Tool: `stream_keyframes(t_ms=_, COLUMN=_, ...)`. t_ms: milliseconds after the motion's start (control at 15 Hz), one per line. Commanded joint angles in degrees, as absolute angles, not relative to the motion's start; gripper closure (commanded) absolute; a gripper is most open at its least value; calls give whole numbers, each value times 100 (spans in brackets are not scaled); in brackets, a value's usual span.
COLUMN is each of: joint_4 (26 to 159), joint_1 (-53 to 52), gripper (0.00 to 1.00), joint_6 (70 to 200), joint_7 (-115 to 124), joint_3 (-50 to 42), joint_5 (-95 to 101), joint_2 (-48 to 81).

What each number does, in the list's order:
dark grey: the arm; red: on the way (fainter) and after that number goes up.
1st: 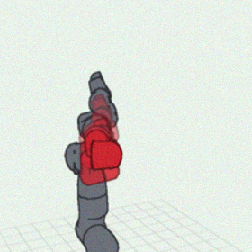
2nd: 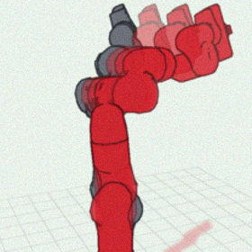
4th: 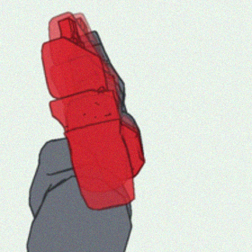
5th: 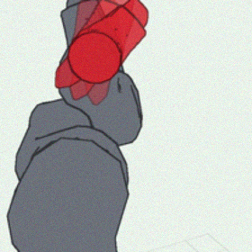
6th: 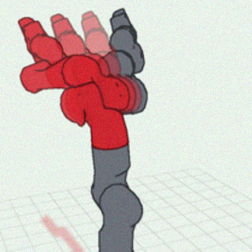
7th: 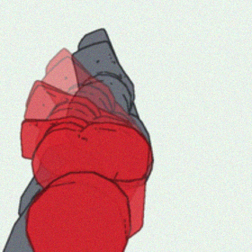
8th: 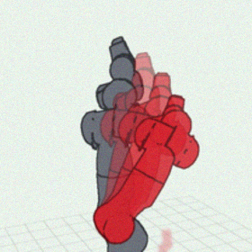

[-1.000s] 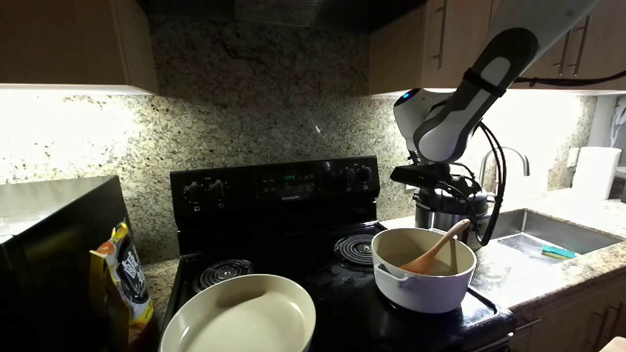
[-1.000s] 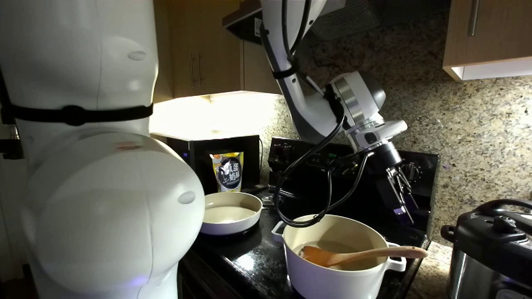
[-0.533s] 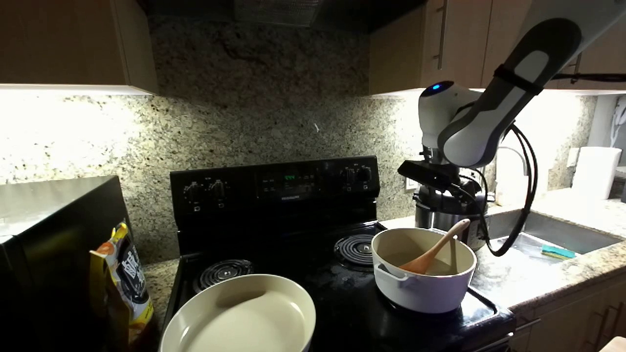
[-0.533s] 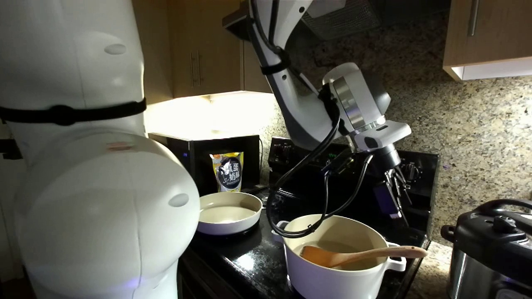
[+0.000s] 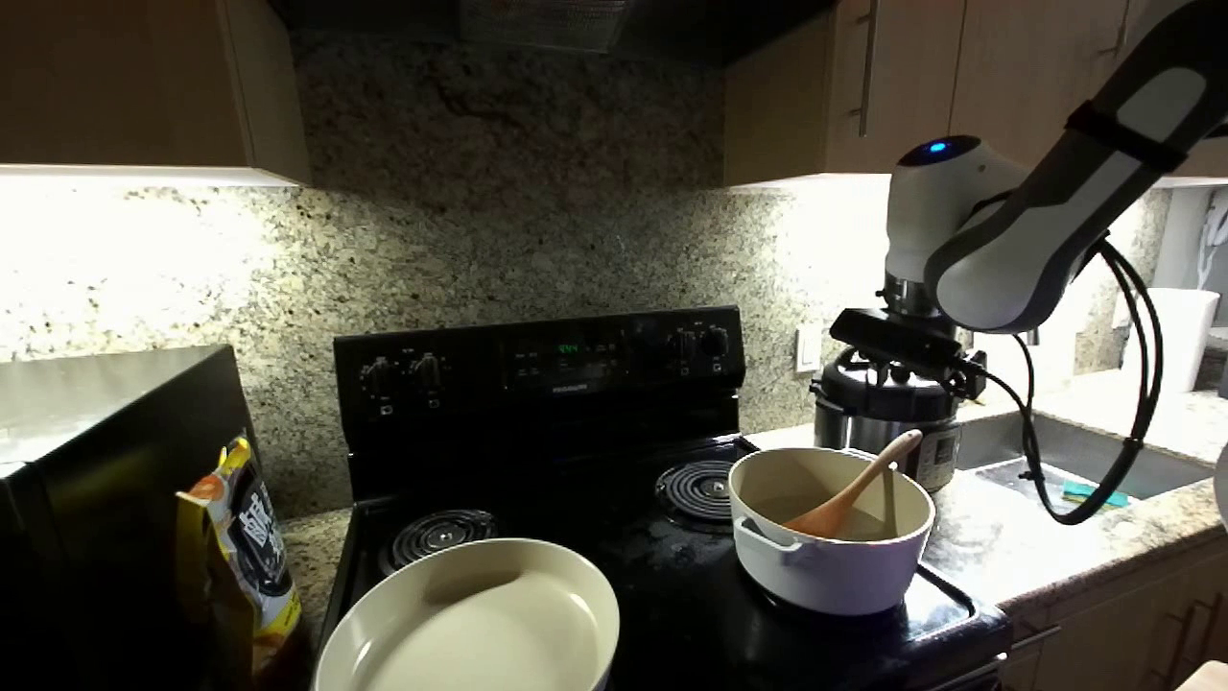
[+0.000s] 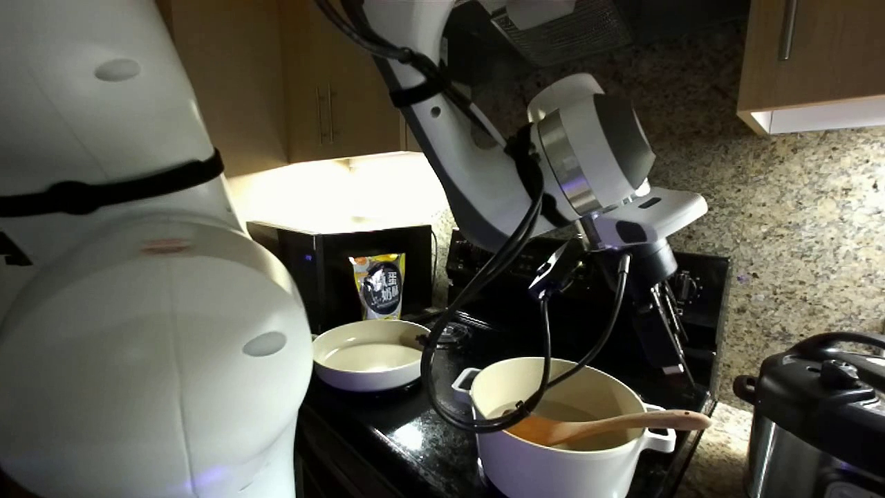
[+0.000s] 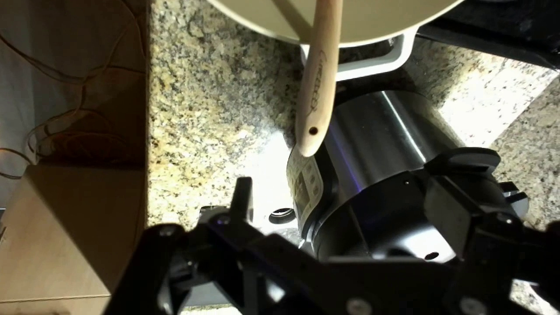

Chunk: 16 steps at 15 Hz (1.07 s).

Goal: Use the wooden spoon to stir the water in the white pot

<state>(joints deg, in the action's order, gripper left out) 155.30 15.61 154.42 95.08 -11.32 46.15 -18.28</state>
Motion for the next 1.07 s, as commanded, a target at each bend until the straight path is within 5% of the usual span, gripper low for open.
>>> stream_keyframes(t_ms=0, joint_4=15909, joint_1=1870, gripper=0, joint_6=15500, joint_7=8608, joint_3=-1141, joint_5=4551, joint_2=-2462)
stream_keyframes(t_ms=533, joint_4=15880, joint_1=1642, gripper=0, joint_6=15268, joint_7=5979, joint_3=-1133, joint_5=3152, joint_2=-2890)
stream_keyframes(t_ms=1000, joint_4=15788, joint_1=2228, gripper=0, joint_6=15434, joint_7=6355, joint_3=-610, joint_5=3165, joint_2=-2677)
